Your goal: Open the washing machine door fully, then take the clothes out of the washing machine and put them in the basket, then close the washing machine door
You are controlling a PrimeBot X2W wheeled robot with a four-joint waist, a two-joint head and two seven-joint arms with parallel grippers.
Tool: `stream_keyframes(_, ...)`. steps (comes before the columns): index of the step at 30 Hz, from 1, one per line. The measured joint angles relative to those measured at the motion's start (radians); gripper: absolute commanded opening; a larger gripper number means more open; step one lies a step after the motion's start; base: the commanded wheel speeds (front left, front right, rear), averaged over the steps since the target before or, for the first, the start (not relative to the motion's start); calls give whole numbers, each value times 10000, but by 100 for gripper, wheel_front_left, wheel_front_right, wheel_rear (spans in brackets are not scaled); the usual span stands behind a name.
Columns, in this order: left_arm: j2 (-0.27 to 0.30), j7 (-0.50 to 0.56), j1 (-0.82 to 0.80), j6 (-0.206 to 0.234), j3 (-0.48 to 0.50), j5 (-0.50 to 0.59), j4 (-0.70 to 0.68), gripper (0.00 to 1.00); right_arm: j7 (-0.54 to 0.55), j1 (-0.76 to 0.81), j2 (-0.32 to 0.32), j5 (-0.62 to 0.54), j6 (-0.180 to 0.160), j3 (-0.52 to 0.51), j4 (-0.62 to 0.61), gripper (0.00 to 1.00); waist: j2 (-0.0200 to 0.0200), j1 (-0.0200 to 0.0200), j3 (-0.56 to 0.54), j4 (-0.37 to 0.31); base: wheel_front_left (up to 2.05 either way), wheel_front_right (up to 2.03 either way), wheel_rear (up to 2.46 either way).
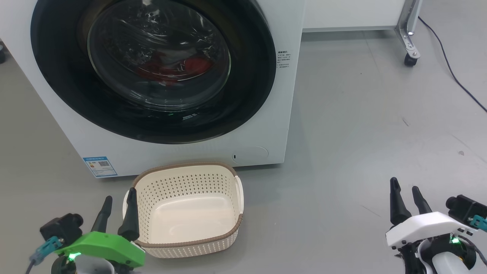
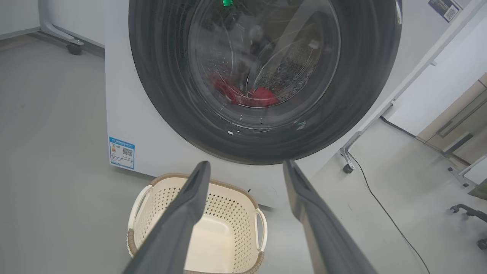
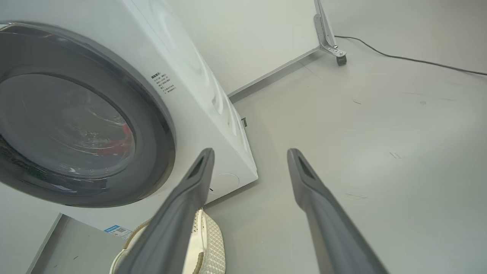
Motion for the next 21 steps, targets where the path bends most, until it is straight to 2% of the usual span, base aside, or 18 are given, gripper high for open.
stream_keyframes(5,10,-163,0,79,-270,771,-29,100,-182,0,0,-763,-165,265,-42,100,0,0,-5,-5,0,0,0)
stream_keyframes(21,-12,-694,8,437,-844,2892,-6,100,-696,7,15,-2911,-376,965,-86,100,0,0,-33,-8,0,0,0)
